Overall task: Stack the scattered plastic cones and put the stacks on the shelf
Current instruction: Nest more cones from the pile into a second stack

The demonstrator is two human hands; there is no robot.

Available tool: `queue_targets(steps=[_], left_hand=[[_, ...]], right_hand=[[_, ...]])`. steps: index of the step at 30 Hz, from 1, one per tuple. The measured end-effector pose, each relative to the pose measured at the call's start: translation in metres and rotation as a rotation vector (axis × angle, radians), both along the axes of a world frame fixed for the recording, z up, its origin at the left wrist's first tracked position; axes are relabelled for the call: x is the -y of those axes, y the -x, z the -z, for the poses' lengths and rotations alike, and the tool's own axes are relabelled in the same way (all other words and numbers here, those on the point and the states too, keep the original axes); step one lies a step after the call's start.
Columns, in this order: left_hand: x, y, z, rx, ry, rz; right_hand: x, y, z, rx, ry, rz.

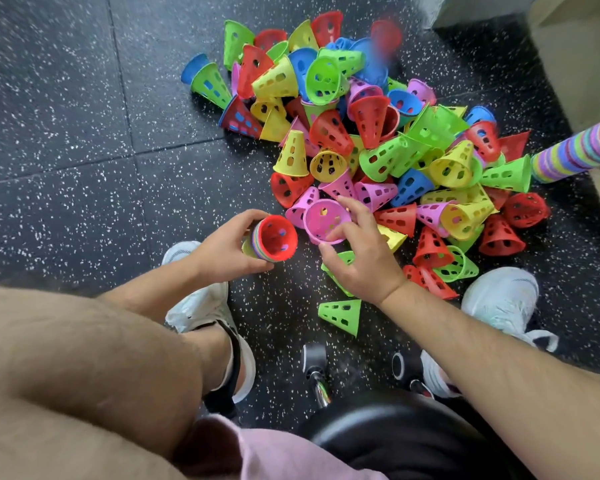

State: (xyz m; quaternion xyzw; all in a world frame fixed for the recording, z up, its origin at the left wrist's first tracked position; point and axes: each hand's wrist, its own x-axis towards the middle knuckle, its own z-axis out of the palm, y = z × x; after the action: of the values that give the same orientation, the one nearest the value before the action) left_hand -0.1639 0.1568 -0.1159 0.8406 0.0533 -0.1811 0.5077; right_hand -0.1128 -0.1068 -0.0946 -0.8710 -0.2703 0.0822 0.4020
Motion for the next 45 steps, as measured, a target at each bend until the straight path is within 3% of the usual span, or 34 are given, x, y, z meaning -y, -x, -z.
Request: queue_targets(steps=[3,7,10,14,17,19,22,28,31,36,42,45], left_hand=[[0.007,-0.004,0.001,0.025,0.004,0.026],[0.017,-0.007,0.002,0.057,0.022,0.050],[0.019,-0.009,0.005,0.063,0.006,0.089],[0.022,-0.011,0.007,0.051,-0.028,0.155],[0.027,-0.015,0.008,0.044,-0.047,0.203],[0.031,-0.016,0.008,0.037,-0.064,0.234],[0.036,-0.018,0.009,0.028,-0.092,0.258],[0.035,-0.016,0.008,0.018,-0.111,0.248],[0.034,-0.015,0.008,-0.001,-0.088,0.210],[0.032,-0.015,0.010,-0.037,-0.069,0.117],[0.033,-0.016,0.006,-0.019,-0.067,0.140],[0.032,-0.015,0.005,-0.022,-0.068,0.142]], right_hand=[[-0.015,0.000,-0.009,0.032,-0.078,-0.049],[-0.020,0.007,-0.005,-0.042,0.061,-0.168],[-0.001,0.011,0.006,0.032,0.145,-0.059],[0.031,0.012,0.018,0.120,0.514,0.225],[0.047,0.018,0.026,0.087,0.790,0.249],[0.049,0.022,0.031,0.045,0.862,0.231],[0.044,0.024,0.032,0.033,0.802,0.219],[0.040,0.018,0.034,-0.040,0.725,-0.087],[0.038,0.014,0.028,-0.049,0.494,0.047],[0.027,0.001,0.010,0.185,0.126,0.167],[0.006,0.006,-0.003,0.129,-0.030,0.133],[0.001,0.006,-0.007,0.127,-0.116,0.239]])
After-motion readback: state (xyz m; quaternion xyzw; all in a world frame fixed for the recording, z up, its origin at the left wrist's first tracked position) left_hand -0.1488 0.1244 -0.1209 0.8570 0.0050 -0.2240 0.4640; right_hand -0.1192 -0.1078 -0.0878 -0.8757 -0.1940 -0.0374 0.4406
